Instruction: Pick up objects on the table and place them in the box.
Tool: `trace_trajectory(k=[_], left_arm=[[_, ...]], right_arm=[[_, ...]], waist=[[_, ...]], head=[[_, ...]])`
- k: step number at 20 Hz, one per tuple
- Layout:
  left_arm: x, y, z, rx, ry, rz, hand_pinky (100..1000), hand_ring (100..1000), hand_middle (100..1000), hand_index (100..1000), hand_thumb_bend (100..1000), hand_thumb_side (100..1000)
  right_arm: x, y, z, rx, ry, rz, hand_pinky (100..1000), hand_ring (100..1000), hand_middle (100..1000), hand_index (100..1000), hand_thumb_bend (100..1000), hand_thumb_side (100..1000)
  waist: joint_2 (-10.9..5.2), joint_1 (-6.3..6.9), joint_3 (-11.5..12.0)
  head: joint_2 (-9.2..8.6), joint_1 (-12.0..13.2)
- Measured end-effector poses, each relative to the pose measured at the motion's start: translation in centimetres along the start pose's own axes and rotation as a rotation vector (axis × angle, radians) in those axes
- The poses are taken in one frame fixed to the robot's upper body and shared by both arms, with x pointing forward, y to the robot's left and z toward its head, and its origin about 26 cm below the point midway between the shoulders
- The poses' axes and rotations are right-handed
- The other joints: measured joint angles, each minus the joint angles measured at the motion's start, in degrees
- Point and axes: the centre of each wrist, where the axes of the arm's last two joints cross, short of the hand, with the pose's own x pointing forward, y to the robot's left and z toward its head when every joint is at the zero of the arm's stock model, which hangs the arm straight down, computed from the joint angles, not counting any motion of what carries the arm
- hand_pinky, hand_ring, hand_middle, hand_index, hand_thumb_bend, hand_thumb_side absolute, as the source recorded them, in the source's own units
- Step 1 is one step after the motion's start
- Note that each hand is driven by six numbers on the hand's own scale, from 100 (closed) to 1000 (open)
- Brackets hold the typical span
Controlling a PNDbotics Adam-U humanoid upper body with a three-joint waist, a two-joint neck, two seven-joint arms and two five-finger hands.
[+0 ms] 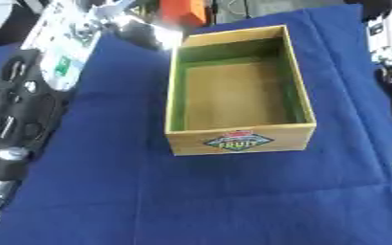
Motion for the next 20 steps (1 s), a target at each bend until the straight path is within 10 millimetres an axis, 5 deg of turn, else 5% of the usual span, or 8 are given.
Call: trace_trajectory(k=[16, 20], left_arm=[[1.9, -4.5, -1.4, -0.124, -0.052, -0.017, 206, 381, 298, 605, 100, 515], [1.9, -5.3, -1.5, -0.140, -0.061, -0.019, 272, 433, 365, 676, 100, 555]], right_arm=[[0.2, 0.3, -0.3, 0.006, -0.015, -0.012, 936, 842, 599, 797, 100, 545], [0.2, 0.3, -0.3, 0.006, -0.015, -0.012, 936, 841, 599, 797, 100, 544]], waist=[[1.10, 0.20, -0.90], [1.17, 0.21, -0.86]], head=[[-1.28, 0.48], [-1.67, 0.50]])
